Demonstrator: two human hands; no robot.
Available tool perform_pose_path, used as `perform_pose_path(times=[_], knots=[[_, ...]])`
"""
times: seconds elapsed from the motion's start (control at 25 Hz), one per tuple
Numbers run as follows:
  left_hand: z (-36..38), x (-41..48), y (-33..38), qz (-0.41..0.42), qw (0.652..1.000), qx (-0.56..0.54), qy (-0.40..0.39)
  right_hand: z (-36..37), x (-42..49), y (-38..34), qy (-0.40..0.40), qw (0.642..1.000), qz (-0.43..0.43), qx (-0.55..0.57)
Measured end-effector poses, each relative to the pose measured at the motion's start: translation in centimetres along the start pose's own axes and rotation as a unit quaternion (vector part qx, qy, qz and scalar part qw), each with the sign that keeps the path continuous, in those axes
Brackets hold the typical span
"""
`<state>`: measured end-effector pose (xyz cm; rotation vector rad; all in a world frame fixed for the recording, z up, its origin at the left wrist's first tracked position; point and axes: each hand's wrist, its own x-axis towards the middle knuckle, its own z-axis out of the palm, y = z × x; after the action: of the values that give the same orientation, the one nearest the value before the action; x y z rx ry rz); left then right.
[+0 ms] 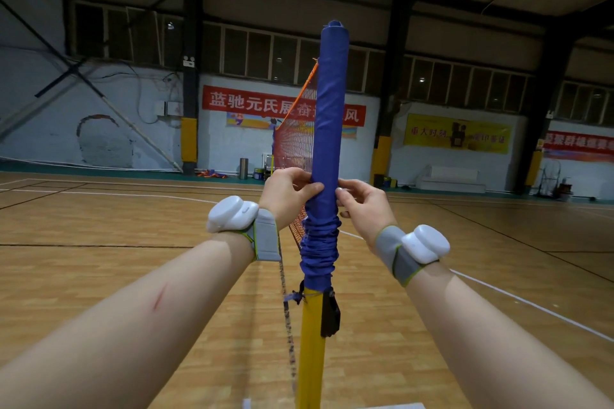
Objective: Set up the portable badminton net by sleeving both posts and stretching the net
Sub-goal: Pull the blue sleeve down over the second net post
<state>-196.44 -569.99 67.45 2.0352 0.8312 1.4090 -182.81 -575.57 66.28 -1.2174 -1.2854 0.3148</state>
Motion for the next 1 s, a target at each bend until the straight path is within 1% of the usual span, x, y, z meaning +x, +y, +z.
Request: perform_pose_path(times=[0.08, 0.16, 0.28, 0.36, 0.48, 0.56, 0.68, 0.76, 0.88, 1.0], knots=[[0.2, -0.6, -0.7, -0.006, 0.999, -0.036, -0.018, 0.0, -1.0, 0.8, 0.0, 1.0, 0.004, 0.005], [0.3, -1.4, -1.8, -0.01, 0.998, -0.065, -0.015, 0.0, -1.9, 1.7, 0.007, 1.0, 0.02, 0.0], [1.3, -2.8, -2.6, -0.025, 0.999, -0.021, 0.009, -0.3, -2.7, 3.4, -0.002, 0.998, 0.065, -0.014], [2.4, -3.7, -2.6, -0.028, 0.999, 0.02, 0.033, -0.6, -3.0, 4.6, -0.038, 0.995, 0.095, -0.008], [3.6, -4.6, -2.5, -0.026, 0.996, 0.039, 0.081, -0.9, -3.2, 5.5, -0.096, 0.987, 0.129, 0.017], [4.5, -5.7, -2.3, -0.045, 0.991, 0.045, 0.116, -1.2, -3.7, 6.4, -0.132, 0.981, 0.139, 0.026], [5.7, -7.9, -2.4, -0.078, 0.987, 0.046, 0.132, -1.4, -5.0, 7.8, -0.174, 0.969, 0.17, 0.032], [6.3, -9.7, -2.9, -0.088, 0.986, 0.075, 0.124, -1.4, -5.9, 8.4, -0.201, 0.962, 0.185, 0.025], [6.7, -11.7, -3.5, -0.089, 0.979, 0.143, 0.117, -1.6, -6.7, 8.8, -0.197, 0.956, 0.214, 0.045], [6.5, -12.1, -4.0, -0.101, 0.97, 0.212, 0.064, -1.1, -6.7, 8.5, -0.185, 0.95, 0.242, 0.065]])
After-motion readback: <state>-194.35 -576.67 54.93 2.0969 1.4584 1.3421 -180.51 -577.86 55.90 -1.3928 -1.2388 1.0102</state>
